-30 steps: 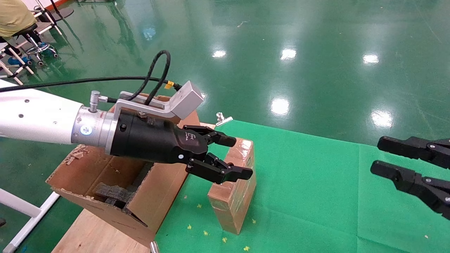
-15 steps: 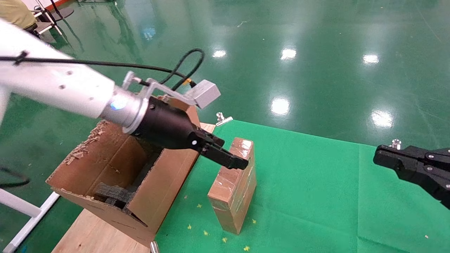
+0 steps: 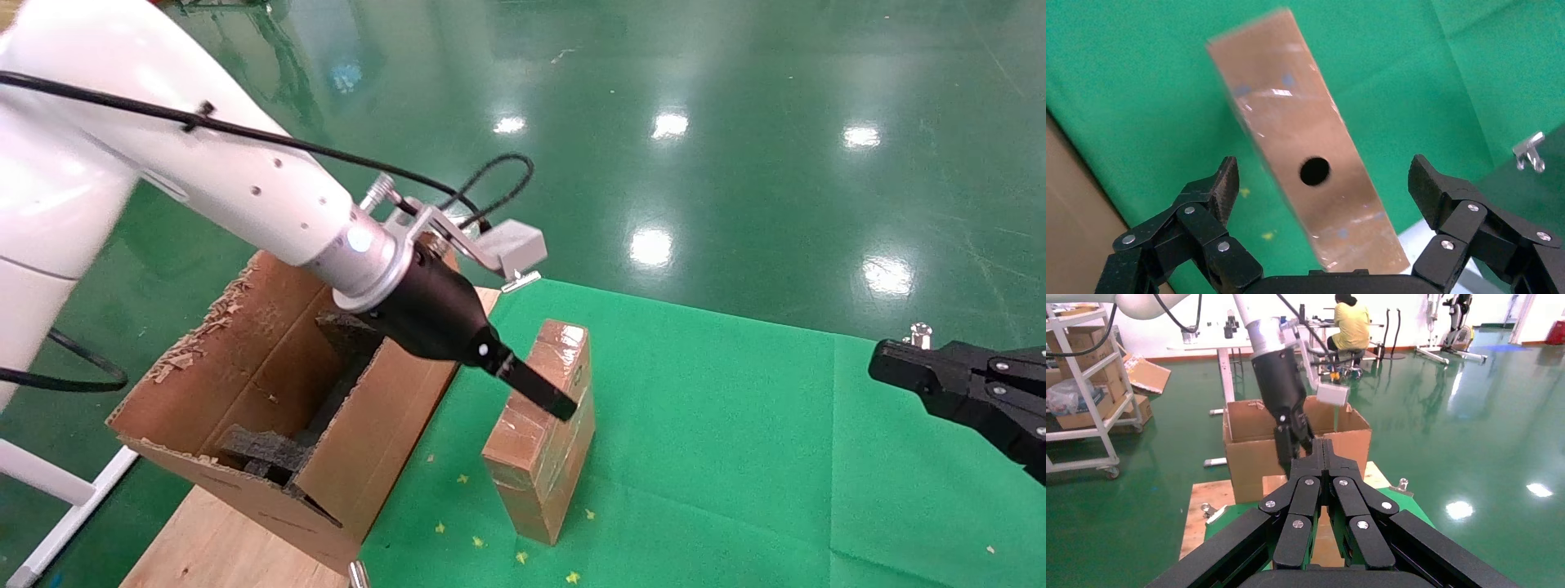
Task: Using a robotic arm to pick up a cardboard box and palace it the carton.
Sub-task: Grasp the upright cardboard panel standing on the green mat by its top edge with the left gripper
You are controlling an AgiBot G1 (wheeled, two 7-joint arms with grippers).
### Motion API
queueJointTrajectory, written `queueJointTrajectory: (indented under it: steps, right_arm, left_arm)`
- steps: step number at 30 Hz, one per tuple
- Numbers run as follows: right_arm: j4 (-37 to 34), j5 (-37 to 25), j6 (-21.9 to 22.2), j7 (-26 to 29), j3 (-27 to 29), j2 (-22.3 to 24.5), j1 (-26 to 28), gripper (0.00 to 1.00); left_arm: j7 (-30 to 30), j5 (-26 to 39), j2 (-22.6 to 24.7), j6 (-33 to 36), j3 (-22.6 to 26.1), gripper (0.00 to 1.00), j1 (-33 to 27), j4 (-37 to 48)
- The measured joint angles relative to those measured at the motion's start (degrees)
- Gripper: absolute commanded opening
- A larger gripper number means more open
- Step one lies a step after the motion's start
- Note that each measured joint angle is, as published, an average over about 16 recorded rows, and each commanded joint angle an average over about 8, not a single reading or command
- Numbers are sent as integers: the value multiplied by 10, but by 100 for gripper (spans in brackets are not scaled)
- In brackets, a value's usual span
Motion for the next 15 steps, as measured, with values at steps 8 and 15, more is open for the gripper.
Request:
queueJointTrajectory:
  steps: [8,15]
  right_arm:
    - [0,0,0,0,0,0,0,100]
    - [0,0,0,0,0,0,0,100]
  left_arm:
    - [-7,-3,12,-7,42,43,-10,3]
    - [-6,2,17,-13,57,0,-14,0]
